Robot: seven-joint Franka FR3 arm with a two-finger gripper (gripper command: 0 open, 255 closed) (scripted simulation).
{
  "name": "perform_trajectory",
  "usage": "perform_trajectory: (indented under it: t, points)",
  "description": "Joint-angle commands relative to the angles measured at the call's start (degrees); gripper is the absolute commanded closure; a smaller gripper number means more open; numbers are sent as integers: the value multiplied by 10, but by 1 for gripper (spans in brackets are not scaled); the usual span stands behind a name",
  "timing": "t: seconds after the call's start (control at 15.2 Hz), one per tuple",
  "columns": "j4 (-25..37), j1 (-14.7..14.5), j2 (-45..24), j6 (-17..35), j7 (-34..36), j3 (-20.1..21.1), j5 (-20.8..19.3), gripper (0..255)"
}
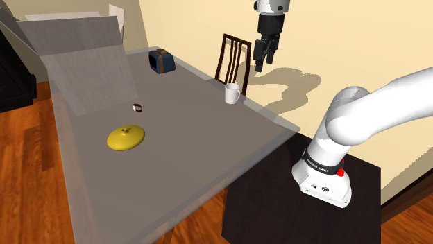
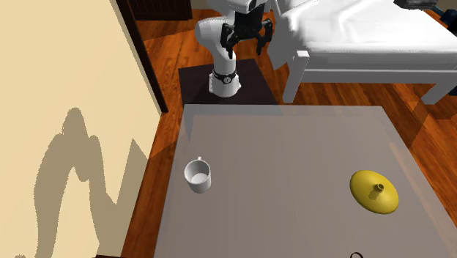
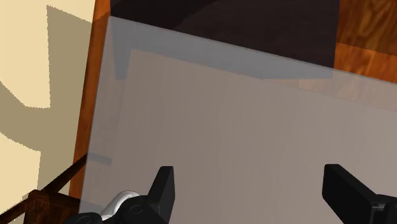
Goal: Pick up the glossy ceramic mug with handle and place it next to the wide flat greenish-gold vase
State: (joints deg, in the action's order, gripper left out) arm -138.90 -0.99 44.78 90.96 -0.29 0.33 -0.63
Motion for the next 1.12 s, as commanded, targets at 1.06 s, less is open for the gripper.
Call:
perform_trajectory:
  t: [1.06]
  points:
    - [28, 38, -287, 270, -69, -75, -44, 0]
